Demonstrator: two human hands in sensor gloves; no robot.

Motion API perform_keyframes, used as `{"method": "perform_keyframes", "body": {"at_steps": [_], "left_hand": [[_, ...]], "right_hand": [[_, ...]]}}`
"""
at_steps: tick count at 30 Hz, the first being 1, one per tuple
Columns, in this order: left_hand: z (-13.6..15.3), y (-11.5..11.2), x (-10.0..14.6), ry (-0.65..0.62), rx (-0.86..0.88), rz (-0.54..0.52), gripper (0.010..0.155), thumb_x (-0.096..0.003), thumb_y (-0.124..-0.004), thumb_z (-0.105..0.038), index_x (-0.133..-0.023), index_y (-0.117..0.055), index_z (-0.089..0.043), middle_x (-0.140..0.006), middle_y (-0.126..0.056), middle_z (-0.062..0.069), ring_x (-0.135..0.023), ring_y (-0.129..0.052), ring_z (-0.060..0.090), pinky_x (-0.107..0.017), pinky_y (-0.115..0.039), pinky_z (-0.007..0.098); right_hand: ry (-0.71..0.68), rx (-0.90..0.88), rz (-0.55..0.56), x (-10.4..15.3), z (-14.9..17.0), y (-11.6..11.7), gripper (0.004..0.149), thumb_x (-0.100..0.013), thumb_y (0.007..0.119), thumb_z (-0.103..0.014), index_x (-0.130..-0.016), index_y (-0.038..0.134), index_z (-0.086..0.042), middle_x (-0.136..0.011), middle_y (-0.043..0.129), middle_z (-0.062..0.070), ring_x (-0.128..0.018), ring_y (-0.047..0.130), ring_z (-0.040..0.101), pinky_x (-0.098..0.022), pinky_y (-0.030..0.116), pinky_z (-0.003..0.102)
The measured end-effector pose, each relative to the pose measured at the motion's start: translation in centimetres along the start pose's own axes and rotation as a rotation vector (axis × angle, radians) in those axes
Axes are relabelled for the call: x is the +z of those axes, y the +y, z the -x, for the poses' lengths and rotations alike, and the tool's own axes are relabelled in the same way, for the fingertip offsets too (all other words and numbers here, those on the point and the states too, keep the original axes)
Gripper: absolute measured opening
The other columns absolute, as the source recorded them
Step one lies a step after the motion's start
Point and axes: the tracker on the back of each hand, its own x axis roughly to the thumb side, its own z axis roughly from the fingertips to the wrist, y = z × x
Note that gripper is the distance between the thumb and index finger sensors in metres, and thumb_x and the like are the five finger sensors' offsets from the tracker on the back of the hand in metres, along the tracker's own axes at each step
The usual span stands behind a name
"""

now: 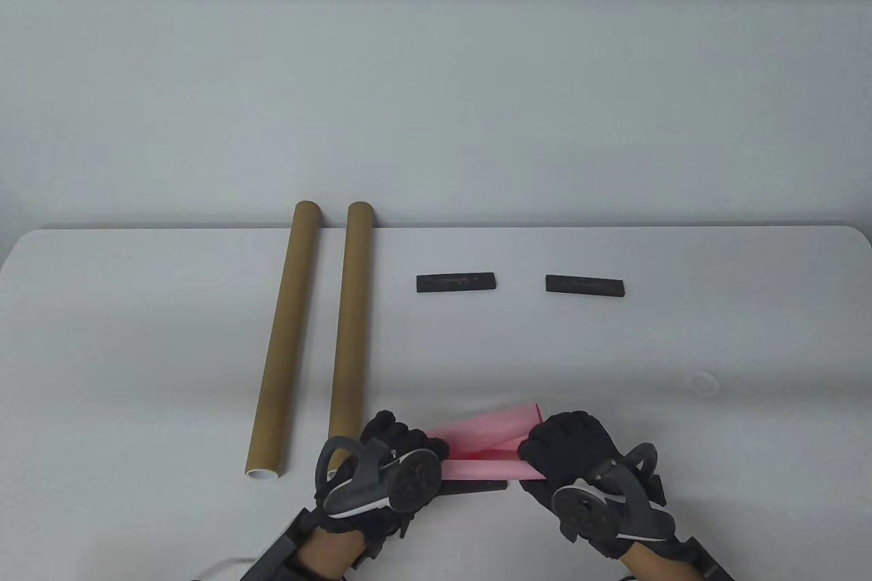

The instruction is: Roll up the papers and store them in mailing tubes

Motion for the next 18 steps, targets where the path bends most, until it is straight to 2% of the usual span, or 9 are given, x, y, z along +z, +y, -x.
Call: {"method": "perform_keyframes", "body": {"at_steps": [1, 3, 7, 9, 11, 13, 15, 18], "left_hand": [[-0.4, 0.4, 0.1, -0.017, -0.095, -0.046, 0.07, -0.0319, -0.088, -0.06, -0.093, -0.072, -0.032, -0.081, -0.092, -0.006, -0.075, -0.098, 0.018, -0.075, -0.06, 0.053], [-0.9, 0.9, 0.3, -0.038, -0.166, -0.107, 0.075, -0.0313, -0.089, -0.06, -0.097, -0.066, -0.031, -0.085, -0.088, -0.005, -0.079, -0.095, 0.019, -0.075, -0.059, 0.054], [-1.5, 1.2, 0.6, -0.067, -0.2, -0.152, 0.071, -0.031, -0.092, -0.057, -0.094, -0.069, -0.032, -0.079, -0.092, -0.007, -0.072, -0.098, 0.015, -0.074, -0.062, 0.052], [-1.4, 1.3, 0.6, -0.067, -0.186, -0.156, 0.063, -0.0316, -0.093, -0.056, -0.088, -0.076, -0.034, -0.07, -0.097, -0.01, -0.063, -0.103, 0.012, -0.073, -0.065, 0.05], [-1.0, 1.3, 0.5, -0.063, -0.119, -0.128, 0.055, -0.0326, -0.091, -0.056, -0.083, -0.082, -0.035, -0.063, -0.1, -0.011, -0.057, -0.105, 0.01, -0.073, -0.066, 0.05], [-0.3, 1.1, 0.4, -0.055, -0.038, -0.079, 0.052, -0.033, -0.09, -0.056, -0.08, -0.085, -0.036, -0.059, -0.102, -0.012, -0.053, -0.107, 0.009, -0.073, -0.066, 0.049], [0.3, 0.9, 0.2, -0.036, 0.065, -0.029, 0.048, -0.034, -0.089, -0.056, -0.078, -0.087, -0.035, -0.056, -0.103, -0.012, -0.05, -0.107, 0.01, -0.073, -0.067, 0.05], [0.6, 0.4, 0.1, -0.031, 0.113, 0.003, 0.049, -0.0343, -0.088, -0.056, -0.078, -0.087, -0.034, -0.057, -0.103, -0.011, -0.051, -0.107, 0.011, -0.073, -0.066, 0.051]], "right_hand": [[0.009, -0.03, -0.005, 0.0, 0.3, -0.1, 0.041, -0.042, 0.092, -0.05, -0.073, 0.096, -0.022, -0.076, 0.1, 0.006, -0.071, 0.101, 0.035, -0.057, 0.085, 0.061], [0.036, -0.099, -0.036, -0.1, 0.8, -0.1, 0.04, -0.042, 0.092, -0.052, -0.07, 0.098, -0.022, -0.072, 0.102, 0.006, -0.068, 0.103, 0.035, -0.055, 0.086, 0.06], [0.056, -0.254, -0.123, -0.2, 1.5, 0.3, 0.045, -0.043, 0.089, -0.057, -0.063, 0.102, -0.019, -0.066, 0.106, 0.009, -0.062, 0.105, 0.037, -0.051, 0.087, 0.063], [0.036, -0.185, -0.12, 0.0, 1.1, 0.3, 0.052, -0.042, 0.087, -0.06, -0.067, 0.102, -0.018, -0.07, 0.104, 0.01, -0.067, 0.103, 0.039, -0.052, 0.086, 0.064], [0.004, -0.035, -0.065, 0.2, 0.6, -0.2, 0.061, -0.039, 0.088, -0.064, -0.08, 0.094, -0.018, -0.084, 0.096, 0.01, -0.079, 0.096, 0.041, -0.059, 0.08, 0.065], [-0.061, 0.061, -0.017, 0.4, 0.1, -0.6, 0.069, -0.039, 0.091, -0.06, -0.093, 0.084, -0.018, -0.097, 0.084, 0.011, -0.09, 0.086, 0.043, -0.066, 0.072, 0.067], [-0.084, 0.072, 0.021, 0.6, -0.4, -0.7, 0.066, -0.04, 0.093, -0.055, -0.094, 0.081, -0.019, -0.1, 0.081, 0.01, -0.094, 0.082, 0.043, -0.068, 0.069, 0.067], [-0.069, 0.045, 0.017, 0.4, -0.5, -0.5, 0.051, -0.043, 0.091, -0.049, -0.085, 0.088, -0.021, -0.091, 0.09, 0.008, -0.086, 0.091, 0.039, -0.064, 0.076, 0.067]]}}
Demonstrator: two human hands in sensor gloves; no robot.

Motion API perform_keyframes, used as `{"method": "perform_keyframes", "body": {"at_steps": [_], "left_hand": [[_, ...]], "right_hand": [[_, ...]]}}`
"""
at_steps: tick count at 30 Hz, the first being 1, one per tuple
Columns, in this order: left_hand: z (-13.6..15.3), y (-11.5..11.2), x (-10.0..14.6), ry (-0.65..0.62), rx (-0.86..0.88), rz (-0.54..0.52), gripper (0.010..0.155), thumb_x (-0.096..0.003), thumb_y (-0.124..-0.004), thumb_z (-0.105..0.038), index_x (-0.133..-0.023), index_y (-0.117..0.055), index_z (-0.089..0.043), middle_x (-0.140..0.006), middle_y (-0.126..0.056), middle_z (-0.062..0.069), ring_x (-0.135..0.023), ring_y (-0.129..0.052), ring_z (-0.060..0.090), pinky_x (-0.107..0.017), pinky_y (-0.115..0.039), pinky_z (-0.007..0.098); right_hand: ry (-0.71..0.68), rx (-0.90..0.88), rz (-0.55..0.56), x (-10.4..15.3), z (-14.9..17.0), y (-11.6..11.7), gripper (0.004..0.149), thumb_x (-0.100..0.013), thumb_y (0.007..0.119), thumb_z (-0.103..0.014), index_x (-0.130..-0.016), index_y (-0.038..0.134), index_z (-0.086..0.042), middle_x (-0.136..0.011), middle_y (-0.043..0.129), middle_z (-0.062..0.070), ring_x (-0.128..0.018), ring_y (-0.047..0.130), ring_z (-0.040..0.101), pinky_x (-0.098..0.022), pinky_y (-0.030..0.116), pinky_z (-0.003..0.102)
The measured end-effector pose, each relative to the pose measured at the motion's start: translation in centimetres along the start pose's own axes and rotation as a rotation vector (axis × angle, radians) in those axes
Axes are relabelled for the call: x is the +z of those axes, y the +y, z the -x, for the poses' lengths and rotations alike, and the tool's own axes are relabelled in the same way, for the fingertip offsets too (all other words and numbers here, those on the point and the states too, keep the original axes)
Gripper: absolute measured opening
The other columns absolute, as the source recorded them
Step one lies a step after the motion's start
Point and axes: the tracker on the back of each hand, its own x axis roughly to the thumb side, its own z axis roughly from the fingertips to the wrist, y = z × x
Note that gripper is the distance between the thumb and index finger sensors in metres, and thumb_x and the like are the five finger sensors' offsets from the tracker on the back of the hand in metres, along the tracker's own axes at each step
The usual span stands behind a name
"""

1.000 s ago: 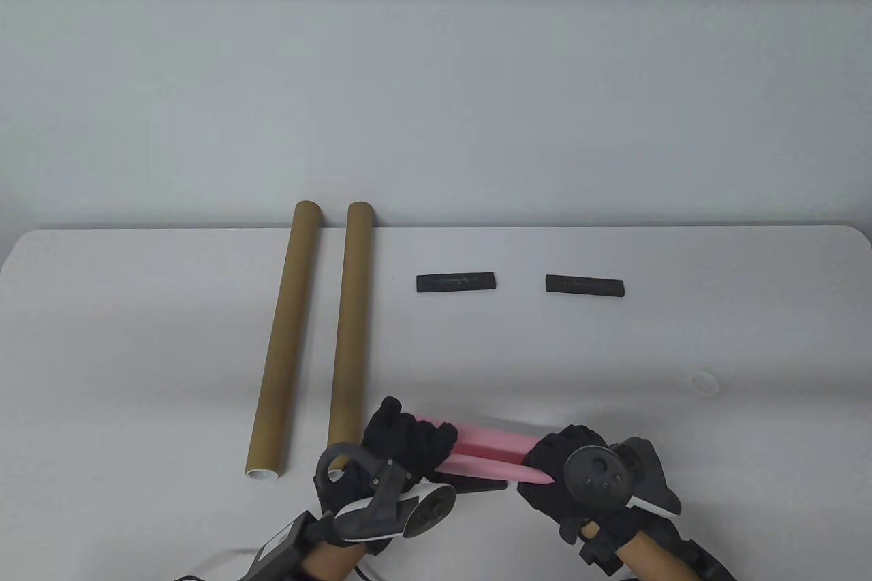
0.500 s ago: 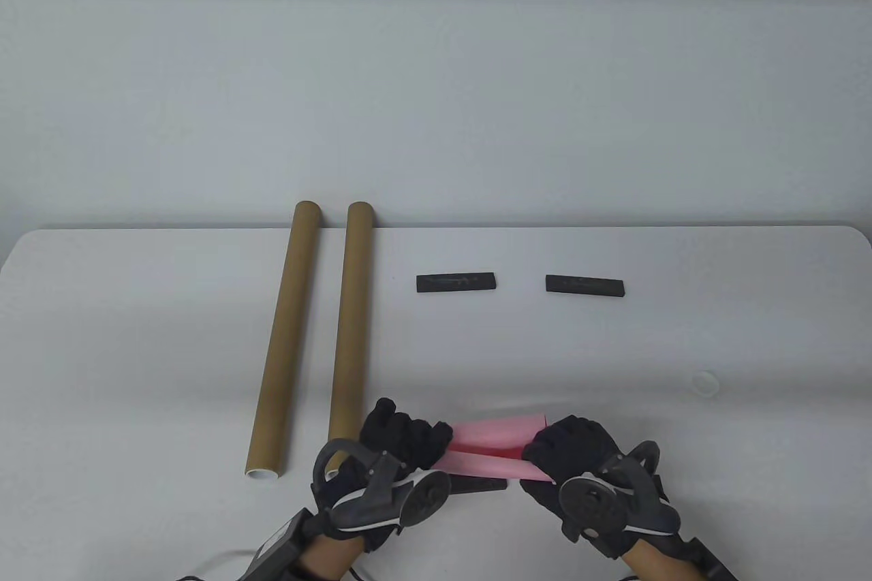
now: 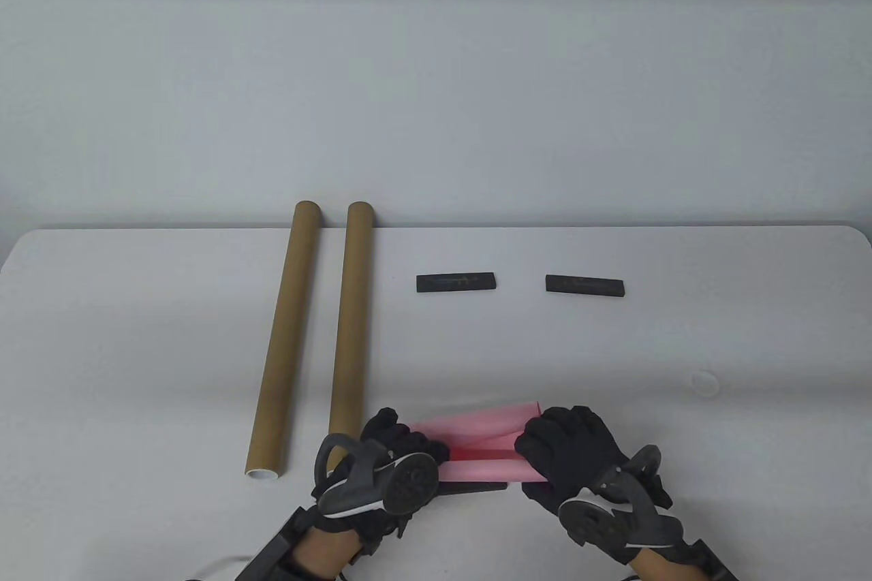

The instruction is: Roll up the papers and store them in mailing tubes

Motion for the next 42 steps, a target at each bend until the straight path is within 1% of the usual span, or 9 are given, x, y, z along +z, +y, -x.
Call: {"method": "perform_keyframes", "body": {"at_steps": [5, 10, 15, 20, 24, 28, 35, 40, 42], "left_hand": [[-1.0, 0.3, 0.5, -0.032, -0.193, -0.106, 0.069, -0.032, -0.089, -0.059, -0.094, -0.071, -0.033, -0.08, -0.092, -0.007, -0.074, -0.098, 0.016, -0.075, -0.06, 0.053], [-1.8, 0.7, 0.9, -0.064, -0.279, -0.202, 0.066, -0.0332, -0.09, -0.056, -0.092, -0.072, -0.033, -0.076, -0.093, -0.008, -0.071, -0.099, 0.015, -0.074, -0.061, 0.053], [-0.8, 0.4, 0.6, -0.027, -0.105, -0.097, 0.052, -0.0339, -0.087, -0.058, -0.08, -0.086, -0.034, -0.055, -0.102, -0.012, -0.05, -0.107, 0.009, -0.073, -0.066, 0.05], [-0.1, -0.3, 0.5, -0.004, 0.007, -0.023, 0.053, -0.0347, -0.085, -0.059, -0.082, -0.085, -0.033, -0.058, -0.103, -0.011, -0.052, -0.107, 0.011, -0.073, -0.065, 0.052], [-0.7, 0.1, 0.7, -0.025, -0.11, -0.094, 0.065, -0.0334, -0.087, -0.059, -0.092, -0.074, -0.033, -0.076, -0.095, -0.008, -0.071, -0.1, 0.015, -0.075, -0.061, 0.053], [-1.3, 0.7, 0.8, -0.047, -0.183, -0.146, 0.062, -0.0341, -0.089, -0.055, -0.09, -0.075, -0.034, -0.072, -0.095, -0.009, -0.067, -0.101, 0.013, -0.074, -0.061, 0.053], [-0.5, 0.0, 0.6, -0.02, -0.114, -0.069, 0.053, -0.0355, -0.083, -0.059, -0.082, -0.085, -0.033, -0.057, -0.102, -0.011, -0.051, -0.107, 0.011, -0.074, -0.062, 0.053], [-0.5, 0.1, 0.7, -0.025, -0.121, -0.065, 0.055, -0.0352, -0.079, -0.062, -0.082, -0.085, -0.033, -0.057, -0.102, -0.011, -0.053, -0.106, 0.011, -0.075, -0.061, 0.053], [-0.7, 0.2, 0.9, -0.031, -0.131, -0.083, 0.061, -0.0349, -0.08, -0.062, -0.089, -0.077, -0.034, -0.072, -0.097, -0.009, -0.066, -0.102, 0.014, -0.075, -0.059, 0.054]], "right_hand": [[0.047, -0.165, -0.086, -0.2, 0.9, 0.4, 0.047, -0.044, 0.086, -0.055, -0.071, 0.097, -0.019, -0.075, 0.1, 0.008, -0.071, 0.1, 0.039, -0.054, 0.085, 0.064], [0.07, -0.222, -0.125, -0.2, 1.5, 0.5, 0.053, -0.043, 0.081, -0.063, -0.06, 0.103, -0.018, -0.065, 0.106, 0.008, -0.066, 0.104, 0.038, -0.051, 0.087, 0.064], [0.015, -0.101, -0.061, 0.0, 0.7, 0.2, 0.067, -0.04, 0.091, -0.058, -0.093, 0.081, -0.017, -0.1, 0.081, 0.012, -0.094, 0.079, 0.048, -0.066, 0.069, 0.07], [0.006, -0.058, -0.04, -0.2, 0.1, 0.2, 0.05, -0.044, 0.091, -0.046, -0.086, 0.087, -0.02, -0.093, 0.088, 0.009, -0.093, 0.083, 0.043, -0.067, 0.069, 0.068], [0.029, -0.118, -0.061, -0.3, 0.7, 0.3, 0.047, -0.044, 0.087, -0.054, -0.075, 0.094, -0.02, -0.081, 0.097, 0.008, -0.085, 0.091, 0.042, -0.064, 0.073, 0.067], [0.046, -0.198, -0.118, -0.5, 1.2, 0.5, 0.053, -0.043, 0.081, -0.063, -0.062, 0.101, -0.019, -0.067, 0.105, 0.008, -0.076, 0.098, 0.041, -0.061, 0.076, 0.066], [0.006, -0.08, -0.041, -0.2, 0.5, 0.2, 0.065, -0.042, 0.091, -0.051, -0.097, 0.078, -0.018, -0.103, 0.078, 0.012, -0.098, 0.075, 0.047, -0.069, 0.065, 0.069], [0.015, -0.121, -0.079, -0.4, 0.3, 0.6, 0.051, -0.046, 0.088, -0.042, -0.091, 0.083, -0.018, -0.097, 0.083, 0.01, -0.095, 0.079, 0.045, -0.068, 0.067, 0.068], [0.018, -0.121, -0.089, -0.4, 0.5, 0.7, 0.049, -0.046, 0.088, -0.044, -0.088, 0.086, -0.019, -0.093, 0.087, 0.01, -0.092, 0.083, 0.044, -0.067, 0.068, 0.068]]}}
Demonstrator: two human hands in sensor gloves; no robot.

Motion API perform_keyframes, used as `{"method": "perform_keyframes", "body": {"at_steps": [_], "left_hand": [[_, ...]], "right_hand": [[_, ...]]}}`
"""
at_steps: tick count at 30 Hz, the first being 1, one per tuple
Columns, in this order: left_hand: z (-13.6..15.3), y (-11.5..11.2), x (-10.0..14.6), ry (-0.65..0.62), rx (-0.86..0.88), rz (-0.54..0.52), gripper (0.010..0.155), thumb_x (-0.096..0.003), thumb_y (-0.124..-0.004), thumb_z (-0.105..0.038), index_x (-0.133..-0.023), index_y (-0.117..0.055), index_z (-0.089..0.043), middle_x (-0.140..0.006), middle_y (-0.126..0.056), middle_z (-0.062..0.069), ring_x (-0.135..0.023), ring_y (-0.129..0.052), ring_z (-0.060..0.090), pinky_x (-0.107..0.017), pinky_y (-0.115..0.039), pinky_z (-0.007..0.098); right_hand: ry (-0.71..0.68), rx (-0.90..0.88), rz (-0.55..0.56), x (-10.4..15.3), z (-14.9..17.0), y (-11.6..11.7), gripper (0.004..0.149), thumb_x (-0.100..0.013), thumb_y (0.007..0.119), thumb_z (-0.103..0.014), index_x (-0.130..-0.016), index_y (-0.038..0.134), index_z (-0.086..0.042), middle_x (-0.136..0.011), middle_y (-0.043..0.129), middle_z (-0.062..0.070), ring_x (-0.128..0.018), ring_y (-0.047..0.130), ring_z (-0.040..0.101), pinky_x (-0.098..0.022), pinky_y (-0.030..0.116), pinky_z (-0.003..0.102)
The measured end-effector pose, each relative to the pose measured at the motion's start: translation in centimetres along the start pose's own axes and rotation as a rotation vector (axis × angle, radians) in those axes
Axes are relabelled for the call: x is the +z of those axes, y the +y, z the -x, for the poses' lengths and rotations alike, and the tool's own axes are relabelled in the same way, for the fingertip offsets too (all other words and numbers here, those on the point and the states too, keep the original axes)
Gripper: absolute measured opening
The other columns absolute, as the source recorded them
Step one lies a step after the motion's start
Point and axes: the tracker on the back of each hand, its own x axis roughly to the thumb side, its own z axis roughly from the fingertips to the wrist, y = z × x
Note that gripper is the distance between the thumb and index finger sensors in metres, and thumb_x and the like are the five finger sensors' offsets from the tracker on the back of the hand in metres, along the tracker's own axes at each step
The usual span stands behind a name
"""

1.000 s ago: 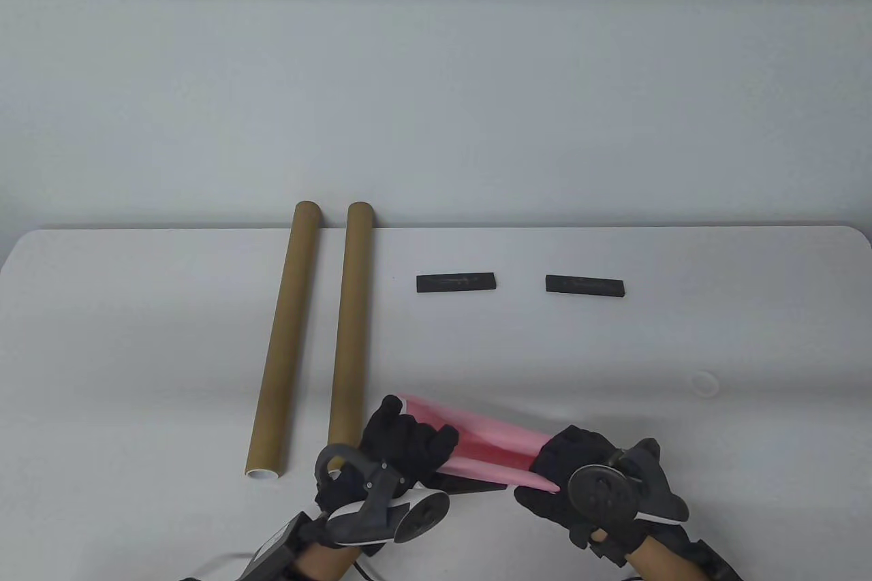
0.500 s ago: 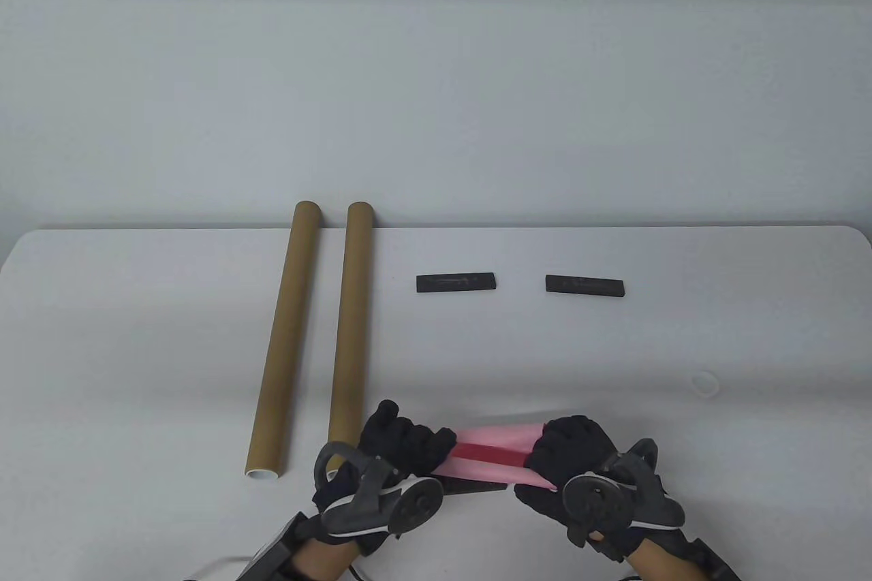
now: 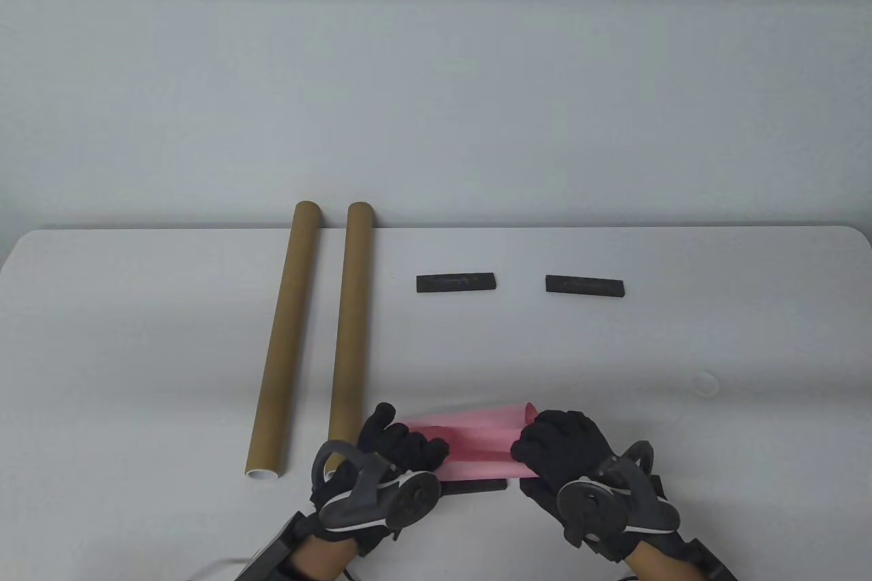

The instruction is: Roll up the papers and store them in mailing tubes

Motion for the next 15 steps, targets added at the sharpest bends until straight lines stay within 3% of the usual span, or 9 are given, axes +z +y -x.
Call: {"method": "perform_keyframes", "body": {"at_steps": [4, 7, 8, 10, 12, 15], "left_hand": [[-0.6, 0.6, 0.0, -0.019, -0.058, -0.053, 0.067, -0.0347, -0.088, -0.056, -0.094, -0.068, -0.033, -0.081, -0.09, -0.007, -0.074, -0.097, 0.017, -0.075, -0.056, 0.055], [-1.0, 0.9, 0.1, -0.039, -0.083, -0.08, 0.063, -0.0349, -0.088, -0.055, -0.091, -0.072, -0.033, -0.075, -0.093, -0.008, -0.069, -0.1, 0.014, -0.075, -0.058, 0.054], [-1.0, 0.9, 0.1, -0.04, -0.081, -0.078, 0.061, -0.0352, -0.087, -0.056, -0.09, -0.074, -0.034, -0.071, -0.095, -0.009, -0.065, -0.101, 0.013, -0.075, -0.059, 0.054], [-0.8, 0.7, 0.0, -0.036, -0.049, -0.056, 0.058, -0.0347, -0.083, -0.06, -0.086, -0.08, -0.033, -0.062, -0.1, -0.01, -0.056, -0.105, 0.011, -0.075, -0.061, 0.053], [-0.5, 0.5, -0.1, -0.023, 0.002, -0.026, 0.057, -0.034, -0.079, -0.064, -0.082, -0.084, -0.032, -0.055, -0.103, -0.011, -0.048, -0.108, 0.01, -0.074, -0.064, 0.052], [-0.1, 0.3, -0.3, -0.014, 0.028, 0.002, 0.059, -0.0332, -0.076, -0.066, -0.08, -0.087, -0.032, -0.052, -0.104, -0.011, -0.045, -0.109, 0.01, -0.074, -0.065, 0.052]], "right_hand": [[0.014, -0.063, -0.017, -0.1, 0.5, 0.0, 0.048, -0.045, 0.083, -0.056, -0.074, 0.094, -0.019, -0.078, 0.098, 0.008, -0.079, 0.095, 0.041, -0.063, 0.074, 0.066], [0.023, -0.143, -0.027, -0.1, 1.0, 0.0, 0.054, -0.044, 0.075, -0.063, -0.059, 0.101, -0.019, -0.063, 0.105, 0.007, -0.067, 0.102, 0.039, -0.059, 0.078, 0.065], [0.022, -0.158, -0.036, 0.0, 1.1, 0.1, 0.056, -0.043, 0.074, -0.064, -0.059, 0.102, -0.018, -0.063, 0.106, 0.008, -0.067, 0.102, 0.04, -0.059, 0.077, 0.065], [0.018, -0.146, -0.022, 0.1, 1.1, 0.0, 0.059, -0.042, 0.076, -0.066, -0.067, 0.099, -0.018, -0.072, 0.102, 0.01, -0.074, 0.098, 0.041, -0.061, 0.076, 0.066], [0.003, -0.087, 0.003, 0.3, 0.9, -0.2, 0.065, -0.041, 0.083, -0.064, -0.086, 0.088, -0.017, -0.09, 0.089, 0.012, -0.087, 0.087, 0.044, -0.065, 0.071, 0.068], [-0.018, -0.036, 0.026, 0.3, 0.4, -0.4, 0.06, -0.042, 0.091, -0.051, -0.093, 0.081, -0.019, -0.098, 0.082, 0.01, -0.095, 0.079, 0.046, -0.068, 0.066, 0.069]]}}
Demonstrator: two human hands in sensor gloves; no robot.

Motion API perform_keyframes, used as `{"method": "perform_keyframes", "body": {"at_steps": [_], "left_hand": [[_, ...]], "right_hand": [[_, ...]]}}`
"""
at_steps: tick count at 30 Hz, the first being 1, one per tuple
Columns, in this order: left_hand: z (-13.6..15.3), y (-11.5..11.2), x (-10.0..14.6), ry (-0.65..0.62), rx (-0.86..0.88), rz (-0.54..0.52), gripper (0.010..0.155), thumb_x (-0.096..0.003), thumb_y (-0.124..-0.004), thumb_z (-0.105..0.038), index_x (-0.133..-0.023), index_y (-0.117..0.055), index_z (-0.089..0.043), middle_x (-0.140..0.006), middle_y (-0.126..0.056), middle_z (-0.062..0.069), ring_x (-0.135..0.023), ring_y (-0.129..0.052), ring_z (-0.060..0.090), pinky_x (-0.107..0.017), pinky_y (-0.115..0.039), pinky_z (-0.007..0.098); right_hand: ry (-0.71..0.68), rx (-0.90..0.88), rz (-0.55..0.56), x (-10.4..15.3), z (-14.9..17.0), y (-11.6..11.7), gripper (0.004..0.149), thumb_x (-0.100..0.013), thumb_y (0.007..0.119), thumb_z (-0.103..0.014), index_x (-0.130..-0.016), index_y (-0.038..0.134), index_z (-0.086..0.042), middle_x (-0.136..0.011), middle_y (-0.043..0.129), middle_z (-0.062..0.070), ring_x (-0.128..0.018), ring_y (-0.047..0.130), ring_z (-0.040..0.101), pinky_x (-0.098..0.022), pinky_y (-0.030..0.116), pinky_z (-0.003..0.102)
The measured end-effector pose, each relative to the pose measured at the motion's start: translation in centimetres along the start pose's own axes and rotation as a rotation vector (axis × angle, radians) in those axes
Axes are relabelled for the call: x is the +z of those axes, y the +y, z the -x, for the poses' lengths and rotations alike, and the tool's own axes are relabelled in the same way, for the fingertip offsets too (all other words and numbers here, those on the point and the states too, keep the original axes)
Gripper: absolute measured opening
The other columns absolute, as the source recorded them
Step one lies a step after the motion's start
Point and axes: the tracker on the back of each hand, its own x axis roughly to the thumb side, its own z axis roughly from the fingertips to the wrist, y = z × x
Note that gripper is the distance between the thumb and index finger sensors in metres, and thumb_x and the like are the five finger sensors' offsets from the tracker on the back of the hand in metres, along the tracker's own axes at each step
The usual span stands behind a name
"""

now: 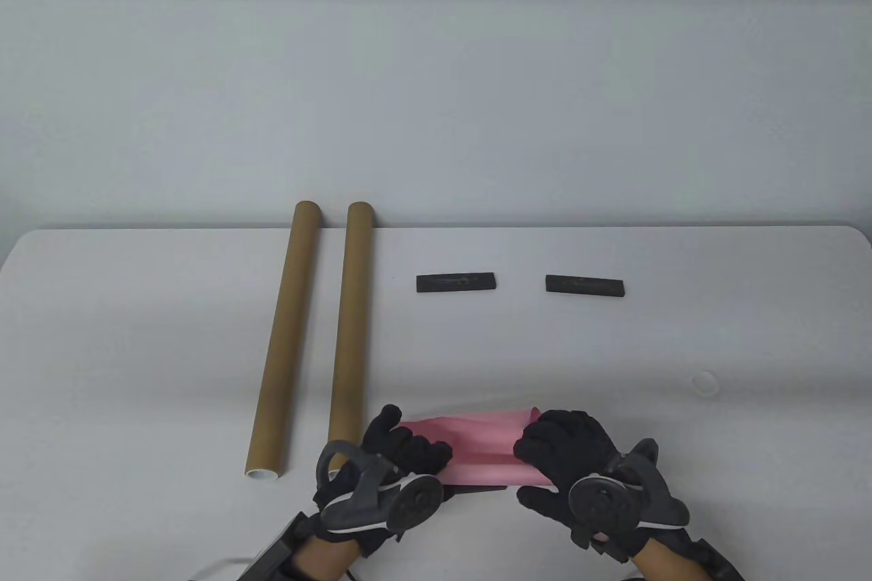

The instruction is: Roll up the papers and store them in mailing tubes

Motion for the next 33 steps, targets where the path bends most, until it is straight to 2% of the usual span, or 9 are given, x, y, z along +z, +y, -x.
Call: {"method": "perform_keyframes", "body": {"at_steps": [5, 9, 11, 13, 16, 19, 23, 28, 33], "left_hand": [[-0.2, 0.0, 0.2, 0.0, -0.044, -0.011, 0.071, -0.0321, -0.08, -0.066, -0.094, -0.071, -0.033, -0.081, -0.093, -0.007, -0.074, -0.1, 0.017, -0.076, -0.06, 0.054], [-0.6, 0.3, 0.1, -0.015, -0.058, -0.038, 0.065, -0.0338, -0.086, -0.06, -0.091, -0.074, -0.033, -0.073, -0.096, -0.009, -0.067, -0.102, 0.014, -0.075, -0.061, 0.053], [-0.6, 0.3, 0.0, -0.022, -0.041, -0.024, 0.061, -0.0341, -0.081, -0.062, -0.088, -0.078, -0.033, -0.064, -0.099, -0.011, -0.059, -0.105, 0.012, -0.075, -0.063, 0.052], [-0.4, 0.1, -0.1, -0.014, -0.01, 0.002, 0.06, -0.034, -0.075, -0.065, -0.084, -0.082, -0.033, -0.057, -0.101, -0.011, -0.052, -0.107, 0.011, -0.074, -0.064, 0.052], [-0.1, 0.0, -0.1, -0.007, 0.017, 0.019, 0.061, -0.0331, -0.073, -0.066, -0.082, -0.084, -0.032, -0.054, -0.103, -0.011, -0.049, -0.108, 0.011, -0.074, -0.065, 0.052], [-0.1, 0.1, -0.1, -0.007, 0.008, 0.018, 0.063, -0.033, -0.073, -0.067, -0.084, -0.083, -0.032, -0.059, -0.102, -0.01, -0.053, -0.108, 0.012, -0.074, -0.065, 0.052], [-0.4, 0.4, 0.1, -0.016, -0.019, -0.013, 0.069, -0.0322, -0.08, -0.066, -0.093, -0.073, -0.033, -0.079, -0.094, -0.007, -0.073, -0.1, 0.017, -0.075, -0.06, 0.054], [-0.8, 0.6, 0.1, -0.025, -0.054, -0.031, 0.065, -0.033, -0.087, -0.06, -0.091, -0.074, -0.033, -0.075, -0.095, -0.009, -0.069, -0.101, 0.014, -0.075, -0.061, 0.054], [-0.4, 0.4, 0.0, -0.018, 0.0, -0.005, 0.056, -0.0345, -0.081, -0.062, -0.082, -0.084, -0.033, -0.058, -0.101, -0.011, -0.054, -0.107, 0.011, -0.074, -0.065, 0.052]], "right_hand": [[0.017, -0.039, -0.026, -0.2, 0.3, 0.2, 0.048, -0.046, 0.084, -0.053, -0.078, 0.092, -0.019, -0.083, 0.095, 0.009, -0.085, 0.091, 0.042, -0.065, 0.071, 0.067], [0.025, -0.092, -0.049, -0.1, 0.8, 0.2, 0.053, -0.043, 0.076, -0.063, -0.061, 0.1, -0.019, -0.065, 0.105, 0.007, -0.07, 0.101, 0.039, -0.061, 0.076, 0.066], [0.032, -0.115, -0.06, -0.1, 1.0, 0.2, 0.058, -0.043, 0.076, -0.065, -0.066, 0.099, -0.018, -0.071, 0.102, 0.009, -0.074, 0.098, 0.041, -0.061, 0.075, 0.066], [0.026, -0.111, -0.053, 0.0, 1.1, 0.3, 0.067, -0.041, 0.082, -0.065, -0.087, 0.087, -0.016, -0.091, 0.089, 0.012, -0.087, 0.087, 0.045, -0.065, 0.07, 0.069], [0.003, -0.082, -0.035, 0.1, 0.8, 0.2, 0.069, -0.043, 0.089, -0.054, -0.099, 0.072, -0.017, -0.103, 0.075, 0.012, -0.098, 0.073, 0.049, -0.069, 0.062, 0.071], [0.009, -0.08, -0.035, 0.0, 0.7, 0.4, 0.054, -0.046, 0.086, -0.049, -0.091, 0.081, -0.019, -0.094, 0.084, 0.01, -0.094, 0.08, 0.045, -0.068, 0.065, 0.07], [0.023, -0.092, -0.047, -0.1, 0.9, 0.4, 0.05, -0.046, 0.081, -0.056, -0.077, 0.092, -0.019, -0.079, 0.096, 0.009, -0.082, 0.092, 0.042, -0.065, 0.071, 0.068], [0.028, -0.134, -0.054, -0.1, 1.1, 0.3, 0.054, -0.043, 0.076, -0.064, -0.061, 0.1, -0.019, -0.064, 0.104, 0.008, -0.07, 0.101, 0.04, -0.061, 0.076, 0.066], [0.01, -0.059, -0.018, 0.1, 0.8, 0.2, 0.065, -0.043, 0.087, -0.057, -0.094, 0.079, -0.018, -0.098, 0.082, 0.011, -0.093, 0.081, 0.047, -0.067, 0.066, 0.07]]}}
